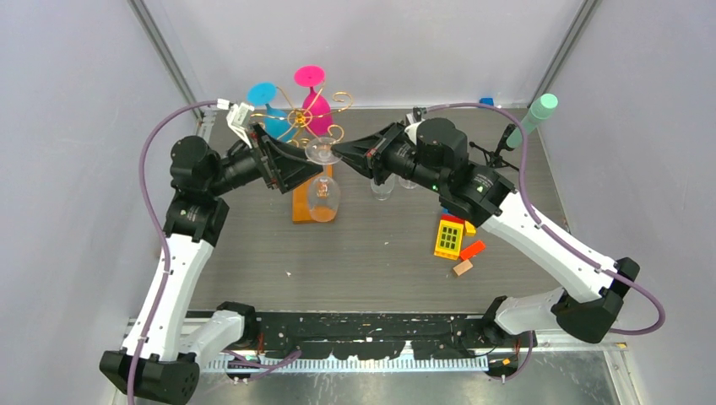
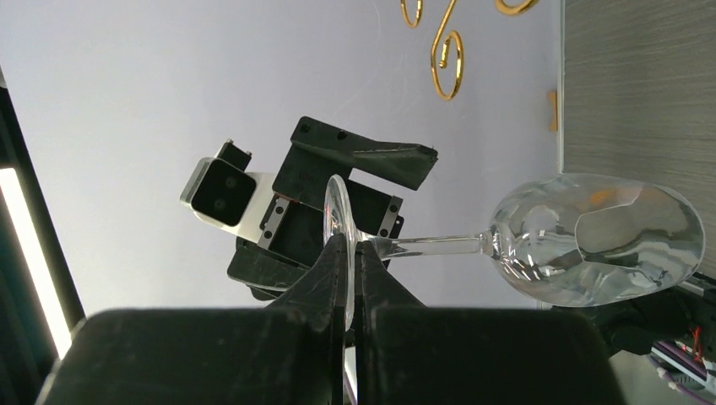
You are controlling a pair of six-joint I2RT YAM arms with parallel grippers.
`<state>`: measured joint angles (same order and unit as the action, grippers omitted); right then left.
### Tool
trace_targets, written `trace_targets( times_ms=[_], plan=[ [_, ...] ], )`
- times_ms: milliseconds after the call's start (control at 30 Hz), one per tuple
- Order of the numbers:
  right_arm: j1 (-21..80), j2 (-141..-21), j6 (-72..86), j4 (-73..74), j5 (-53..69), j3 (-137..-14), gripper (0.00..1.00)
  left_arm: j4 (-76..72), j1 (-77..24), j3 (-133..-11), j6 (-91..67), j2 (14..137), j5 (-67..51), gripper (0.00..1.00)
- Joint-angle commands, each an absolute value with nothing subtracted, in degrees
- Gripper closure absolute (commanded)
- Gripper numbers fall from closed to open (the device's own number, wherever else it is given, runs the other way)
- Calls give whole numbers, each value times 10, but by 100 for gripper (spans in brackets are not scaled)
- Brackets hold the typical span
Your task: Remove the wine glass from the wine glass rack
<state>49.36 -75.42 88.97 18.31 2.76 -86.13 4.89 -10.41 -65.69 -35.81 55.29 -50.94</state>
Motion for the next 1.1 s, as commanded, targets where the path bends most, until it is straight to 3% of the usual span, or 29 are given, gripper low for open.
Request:
trace_targets(
  times_ms=[0,300,600,700,767,867,933,967,1067],
  plan=[
    [498,-715,922,111,47,-840,100,-78,-108,-625,-421,543,-610,21],
    [518,-687,930,76,49,-791,100,-128,-165,-560,-417,536,-652,33],
    [535,-649,927,46,58,-733,100,-117,-199,-517,-362,505,-626,81],
    [536,-637,918,50,61,-719,100,-116,-199,-513,-356,502,-627,87],
    [536,-632,908,58,64,-715,100,-124,-199,-508,-356,498,-626,98],
    [536,-622,891,52,69,-701,99,-134,-199,-499,-352,488,-617,100],
    [536,-616,876,50,64,-691,83,-126,-199,-496,-343,479,-596,100],
    [536,-608,868,49,53,-688,61,-120,-199,-496,-338,474,-584,100],
    [536,-579,827,43,14,-650,24,-95,-199,-499,-323,457,-529,100]
  ],
)
